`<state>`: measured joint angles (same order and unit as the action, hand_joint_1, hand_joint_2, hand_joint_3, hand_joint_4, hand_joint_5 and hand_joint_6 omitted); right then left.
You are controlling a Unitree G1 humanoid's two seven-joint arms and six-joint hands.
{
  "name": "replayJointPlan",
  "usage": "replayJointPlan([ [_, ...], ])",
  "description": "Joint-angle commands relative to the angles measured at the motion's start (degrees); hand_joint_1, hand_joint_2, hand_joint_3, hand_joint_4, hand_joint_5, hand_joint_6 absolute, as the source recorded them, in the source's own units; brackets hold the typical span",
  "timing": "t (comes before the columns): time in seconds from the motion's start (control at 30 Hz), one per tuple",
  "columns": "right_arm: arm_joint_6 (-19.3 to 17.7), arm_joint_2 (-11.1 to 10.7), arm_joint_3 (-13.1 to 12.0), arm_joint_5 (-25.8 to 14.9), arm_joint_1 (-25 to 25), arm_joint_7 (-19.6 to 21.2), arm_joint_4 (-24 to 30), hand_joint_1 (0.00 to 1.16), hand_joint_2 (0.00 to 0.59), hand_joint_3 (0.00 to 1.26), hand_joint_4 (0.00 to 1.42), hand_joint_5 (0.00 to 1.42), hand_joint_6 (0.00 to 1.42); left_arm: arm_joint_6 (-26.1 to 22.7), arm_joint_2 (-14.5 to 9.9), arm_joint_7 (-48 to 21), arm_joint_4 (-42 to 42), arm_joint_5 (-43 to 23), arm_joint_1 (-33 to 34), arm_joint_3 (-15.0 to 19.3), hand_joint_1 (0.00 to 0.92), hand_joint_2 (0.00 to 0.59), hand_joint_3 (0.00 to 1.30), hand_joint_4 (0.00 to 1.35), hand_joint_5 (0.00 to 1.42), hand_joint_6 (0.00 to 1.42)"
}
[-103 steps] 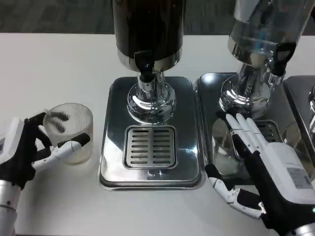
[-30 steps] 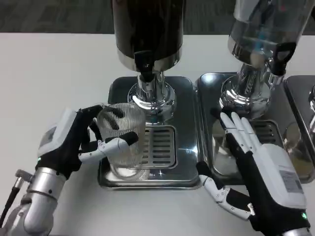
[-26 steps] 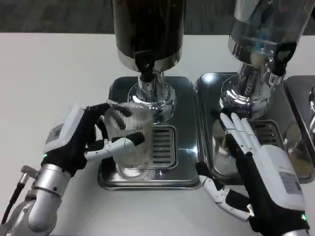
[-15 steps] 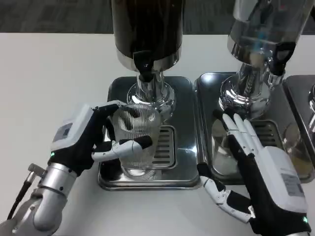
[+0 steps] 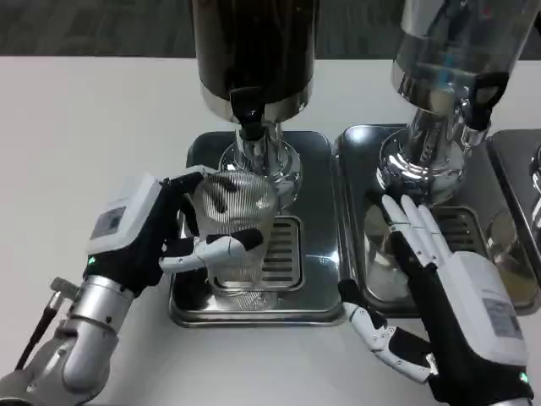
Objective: Grasp the cup under the faucet to collect the drink, then remove the cup.
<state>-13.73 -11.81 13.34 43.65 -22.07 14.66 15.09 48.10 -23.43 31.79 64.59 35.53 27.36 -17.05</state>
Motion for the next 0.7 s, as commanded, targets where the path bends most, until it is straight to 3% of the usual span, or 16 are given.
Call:
replayJointPlan([
  [0.03, 0.34, 0.17, 0.06, 0.17, 0.24, 0.77, 0.11, 0.57, 0.387, 0.07, 0.00, 0.00, 0.21, -0.43, 0.09, 1.89, 0.34, 0.65, 2.15, -0.66, 0.247, 0.138, 0.52, 0.59, 0.86, 1.16],
  [0.43, 0.74, 0.21, 0.18, 0.08, 0.12, 0.61, 0.54, 0.56, 0.396, 0.07, 0.00, 0.00, 0.21, -1.06, 0.40, 1.85, 1.83, 0.53, 2.95, -0.99, 0.237, 0.144, 0.51, 0.58, 0.85, 1.13],
  [0.7, 0.87, 0.35, 0.22, -0.23, 0.06, 0.58, 0.41, 0.56, 0.397, 0.07, 0.00, 0.00, 0.21, -3.03, 0.83, -1.93, 3.20, -0.16, 3.96, -1.44, 0.200, 0.138, 0.46, 0.52, 0.75, 1.04],
])
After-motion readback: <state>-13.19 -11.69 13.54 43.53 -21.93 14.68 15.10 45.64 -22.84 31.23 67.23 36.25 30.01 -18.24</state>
